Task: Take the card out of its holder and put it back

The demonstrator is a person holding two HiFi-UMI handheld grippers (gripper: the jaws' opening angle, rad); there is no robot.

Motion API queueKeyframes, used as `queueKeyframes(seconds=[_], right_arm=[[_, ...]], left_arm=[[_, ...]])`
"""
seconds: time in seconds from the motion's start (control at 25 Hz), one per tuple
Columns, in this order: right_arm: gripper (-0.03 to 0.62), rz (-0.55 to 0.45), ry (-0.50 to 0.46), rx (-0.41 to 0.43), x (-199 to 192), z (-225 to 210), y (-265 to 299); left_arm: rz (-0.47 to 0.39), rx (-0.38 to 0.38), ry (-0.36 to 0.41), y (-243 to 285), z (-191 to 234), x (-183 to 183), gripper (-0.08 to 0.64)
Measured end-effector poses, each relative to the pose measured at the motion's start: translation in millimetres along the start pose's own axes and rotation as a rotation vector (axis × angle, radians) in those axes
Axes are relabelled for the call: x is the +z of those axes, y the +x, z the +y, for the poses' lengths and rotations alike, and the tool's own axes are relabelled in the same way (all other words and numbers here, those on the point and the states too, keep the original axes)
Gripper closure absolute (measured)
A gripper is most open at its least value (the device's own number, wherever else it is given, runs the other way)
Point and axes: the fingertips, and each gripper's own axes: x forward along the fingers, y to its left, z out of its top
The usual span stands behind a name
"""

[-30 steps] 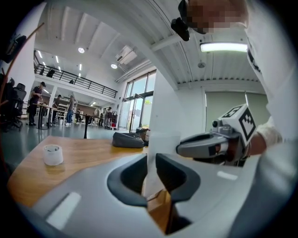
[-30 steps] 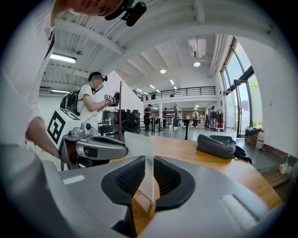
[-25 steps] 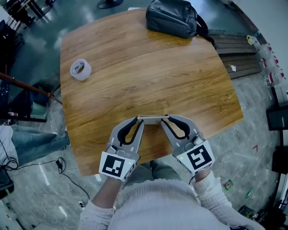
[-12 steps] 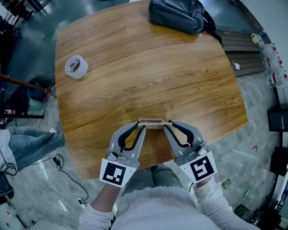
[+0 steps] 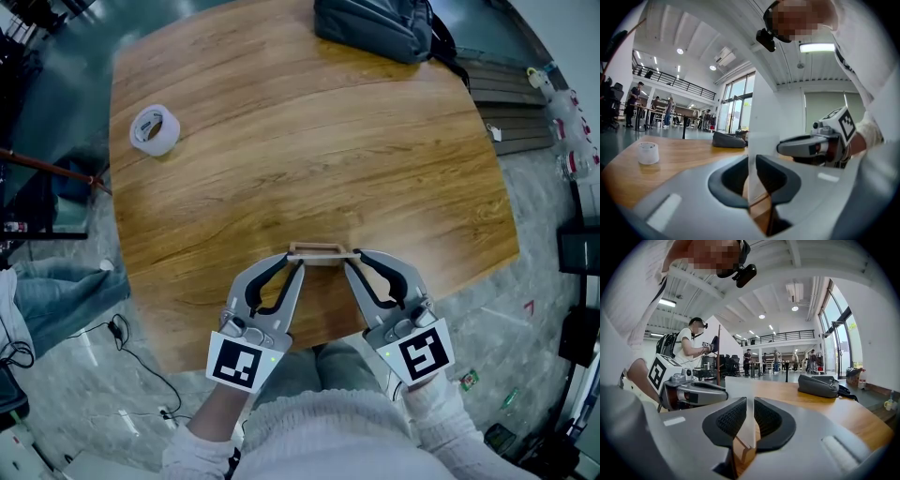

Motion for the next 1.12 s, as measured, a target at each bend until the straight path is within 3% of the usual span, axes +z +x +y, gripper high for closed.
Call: queueKeyframes(seconds=[1.12], right_arm=[[0.552,-0.017,-0.004,0.007,1.3,12.9,5.0]], left_arm=[[-0.010,-0.002,0.035,-10.7,9.7,-5.4,0.515]])
